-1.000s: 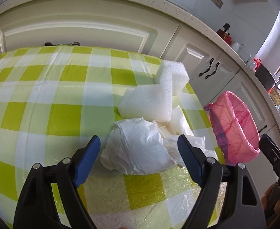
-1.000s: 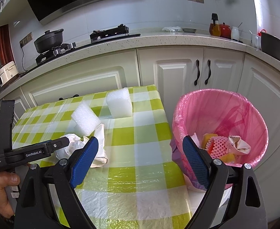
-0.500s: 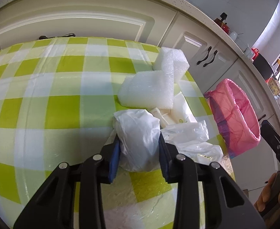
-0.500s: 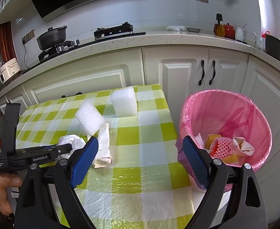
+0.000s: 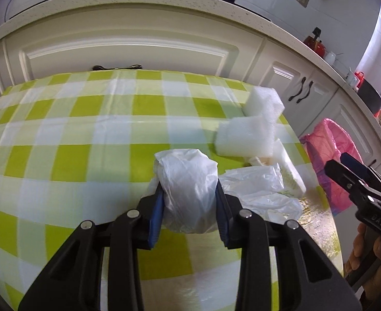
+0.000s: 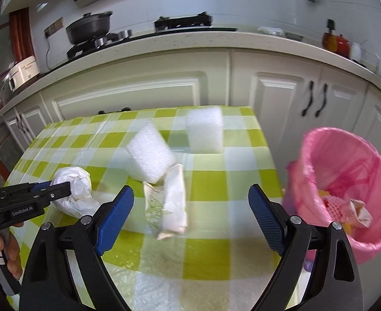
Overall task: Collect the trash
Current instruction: 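Grasp the white foam sheet with the right tool while the left holds the bag, then carry the foam sheet and bag over the pink bin and open both tools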
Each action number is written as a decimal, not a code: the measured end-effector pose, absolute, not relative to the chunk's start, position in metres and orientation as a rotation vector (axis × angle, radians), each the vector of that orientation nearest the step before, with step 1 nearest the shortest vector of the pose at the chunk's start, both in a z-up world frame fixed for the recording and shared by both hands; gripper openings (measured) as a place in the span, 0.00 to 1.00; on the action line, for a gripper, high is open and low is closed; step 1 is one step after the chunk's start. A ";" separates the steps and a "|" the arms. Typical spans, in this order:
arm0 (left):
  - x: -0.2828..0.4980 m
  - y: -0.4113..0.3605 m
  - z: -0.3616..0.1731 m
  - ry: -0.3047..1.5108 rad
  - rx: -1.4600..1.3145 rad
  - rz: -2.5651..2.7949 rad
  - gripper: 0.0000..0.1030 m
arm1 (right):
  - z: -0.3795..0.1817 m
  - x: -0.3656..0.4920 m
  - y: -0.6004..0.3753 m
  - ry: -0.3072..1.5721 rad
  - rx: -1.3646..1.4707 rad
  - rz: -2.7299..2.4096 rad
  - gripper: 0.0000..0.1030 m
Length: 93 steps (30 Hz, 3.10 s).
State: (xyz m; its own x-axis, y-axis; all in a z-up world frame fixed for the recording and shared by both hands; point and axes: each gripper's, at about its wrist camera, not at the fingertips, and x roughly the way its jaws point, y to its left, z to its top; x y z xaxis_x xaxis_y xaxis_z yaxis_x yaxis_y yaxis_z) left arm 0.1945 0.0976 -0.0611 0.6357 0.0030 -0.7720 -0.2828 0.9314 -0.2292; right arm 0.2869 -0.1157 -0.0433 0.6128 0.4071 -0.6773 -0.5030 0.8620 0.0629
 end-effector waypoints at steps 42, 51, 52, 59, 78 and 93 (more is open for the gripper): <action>0.174 0.149 -0.039 0.800 -0.374 0.259 0.33 | -0.024 0.321 -0.059 0.741 -0.121 0.595 0.15; 0.192 0.115 -0.005 0.754 -0.315 0.222 0.33 | 0.010 0.320 -0.116 0.678 -0.070 0.546 0.15; 0.195 0.110 -0.001 0.749 -0.308 0.216 0.33 | 0.013 0.321 -0.125 0.671 -0.063 0.538 0.15; 0.231 0.053 0.024 0.723 -0.240 0.128 0.33 | 0.031 0.327 -0.185 0.632 -0.027 0.468 0.15; 0.325 -0.112 0.054 0.702 -0.099 -0.116 0.33 | 0.014 0.376 -0.323 0.655 0.029 0.250 0.16; 0.375 -0.184 0.034 0.759 -0.070 -0.223 0.33 | 0.004 0.380 -0.392 0.652 0.068 0.144 0.50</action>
State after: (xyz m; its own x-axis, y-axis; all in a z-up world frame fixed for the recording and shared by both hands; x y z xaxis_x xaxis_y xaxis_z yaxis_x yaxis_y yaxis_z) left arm 0.3749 -0.1844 0.0336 0.7029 -0.2255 -0.6746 0.1750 0.9741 -0.1433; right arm 0.3796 -0.3923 0.0039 0.7854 0.1544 -0.5994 -0.1118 0.9878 0.1079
